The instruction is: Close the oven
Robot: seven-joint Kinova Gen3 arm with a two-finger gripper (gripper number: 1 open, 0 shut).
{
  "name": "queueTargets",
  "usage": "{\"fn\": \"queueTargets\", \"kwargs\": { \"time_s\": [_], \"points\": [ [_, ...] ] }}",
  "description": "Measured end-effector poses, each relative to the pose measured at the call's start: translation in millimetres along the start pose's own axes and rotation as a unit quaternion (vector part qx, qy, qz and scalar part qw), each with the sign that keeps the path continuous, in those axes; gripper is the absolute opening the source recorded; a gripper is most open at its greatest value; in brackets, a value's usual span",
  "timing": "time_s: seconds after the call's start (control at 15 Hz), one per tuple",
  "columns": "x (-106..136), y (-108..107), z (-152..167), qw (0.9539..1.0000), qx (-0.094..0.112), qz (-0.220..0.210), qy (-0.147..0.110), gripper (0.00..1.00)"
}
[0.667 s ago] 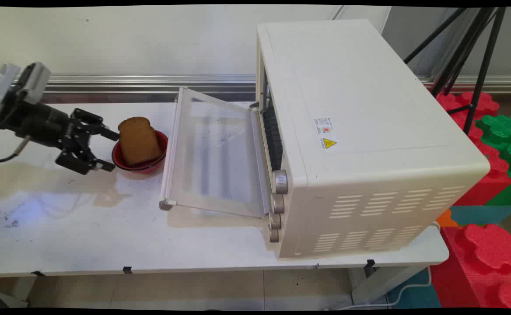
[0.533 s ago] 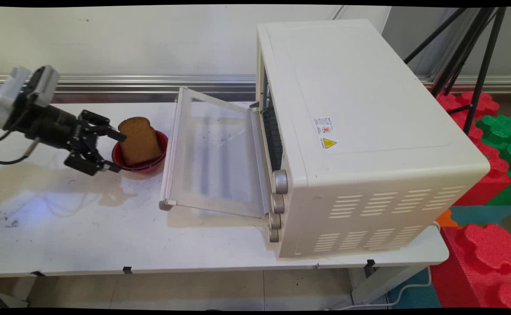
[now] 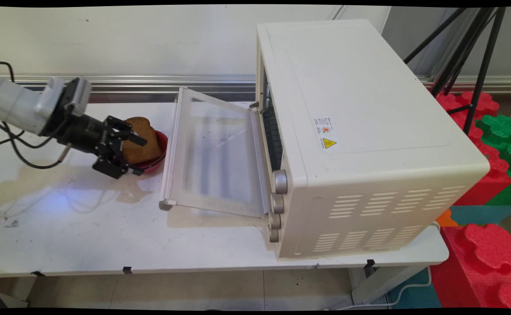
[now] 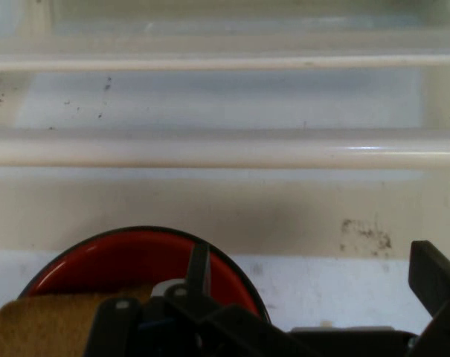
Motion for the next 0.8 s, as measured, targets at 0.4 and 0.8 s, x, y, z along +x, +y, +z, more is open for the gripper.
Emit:
{"fn": "queueTargets", "kwargs": {
  "time_s": [0.4, 0.8],
  "points": [
    [4.9, -6.3, 30.7, 1.0, -0.002, 0.007, -0.002, 1.0],
    [5.2, -10.6, 46.0, 1.0, -0.001, 0.007, 0.0, 1.0]
  ]
}}
